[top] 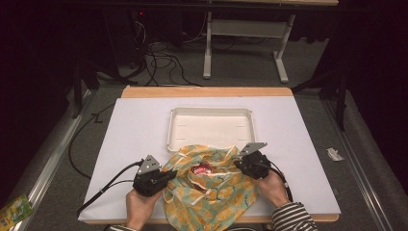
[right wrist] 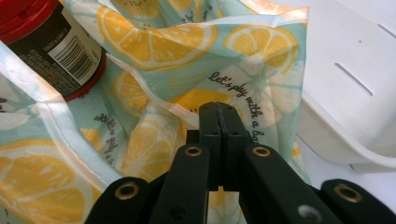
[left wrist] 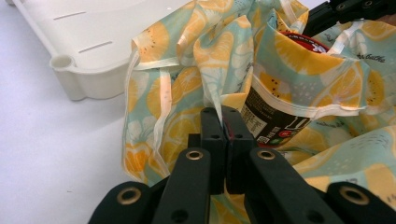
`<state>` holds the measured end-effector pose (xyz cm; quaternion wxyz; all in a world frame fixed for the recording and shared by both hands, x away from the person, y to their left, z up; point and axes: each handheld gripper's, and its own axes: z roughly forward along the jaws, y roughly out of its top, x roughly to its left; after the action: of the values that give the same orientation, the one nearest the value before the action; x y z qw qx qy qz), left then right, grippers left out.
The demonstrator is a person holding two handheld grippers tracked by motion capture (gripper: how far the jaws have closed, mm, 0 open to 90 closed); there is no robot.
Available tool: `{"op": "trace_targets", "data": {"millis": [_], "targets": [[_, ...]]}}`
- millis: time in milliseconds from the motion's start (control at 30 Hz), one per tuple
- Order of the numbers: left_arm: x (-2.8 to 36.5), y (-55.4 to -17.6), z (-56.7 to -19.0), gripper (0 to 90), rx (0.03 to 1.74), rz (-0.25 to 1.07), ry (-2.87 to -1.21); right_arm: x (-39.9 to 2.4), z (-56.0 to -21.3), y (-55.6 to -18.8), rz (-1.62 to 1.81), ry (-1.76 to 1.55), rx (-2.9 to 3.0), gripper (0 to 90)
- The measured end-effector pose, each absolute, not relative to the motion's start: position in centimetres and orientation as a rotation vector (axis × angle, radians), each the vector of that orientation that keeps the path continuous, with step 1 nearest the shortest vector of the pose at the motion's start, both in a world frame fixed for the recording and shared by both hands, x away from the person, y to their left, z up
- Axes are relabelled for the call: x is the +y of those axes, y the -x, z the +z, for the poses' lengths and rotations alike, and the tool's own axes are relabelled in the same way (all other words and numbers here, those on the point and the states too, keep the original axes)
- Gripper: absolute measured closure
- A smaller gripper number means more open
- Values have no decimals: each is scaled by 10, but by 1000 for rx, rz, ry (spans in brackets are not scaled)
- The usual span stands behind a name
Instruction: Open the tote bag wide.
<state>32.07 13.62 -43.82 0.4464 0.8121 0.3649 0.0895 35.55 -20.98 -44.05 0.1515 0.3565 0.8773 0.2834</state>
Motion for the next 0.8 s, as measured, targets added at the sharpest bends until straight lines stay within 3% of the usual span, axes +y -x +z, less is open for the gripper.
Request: {"op": "trace_targets", "data": {"millis": [200,233,333,500,700,800], "targets": [[136,-320,-438,891,901,223,-2007,-213,-437,-354,854,-1026,2487,871],[136,-320,-438,891,900,222,-2006,-213,-436,-354,851,-1039,2470,764],[136,-320,-438,891,898,221,-2006,-213,-439,-356,821,-1065,2462,596],[136,-320,-438,890,895,220,-2005,-207,-448,-363,754,-1063,2511,468],[137,-320,-438,890,890,220,-2008,-200,-457,-368,705,-1037,2549,449],[136,-320,-439,890,888,218,-2009,-200,-460,-370,716,-1057,2557,499]]}}
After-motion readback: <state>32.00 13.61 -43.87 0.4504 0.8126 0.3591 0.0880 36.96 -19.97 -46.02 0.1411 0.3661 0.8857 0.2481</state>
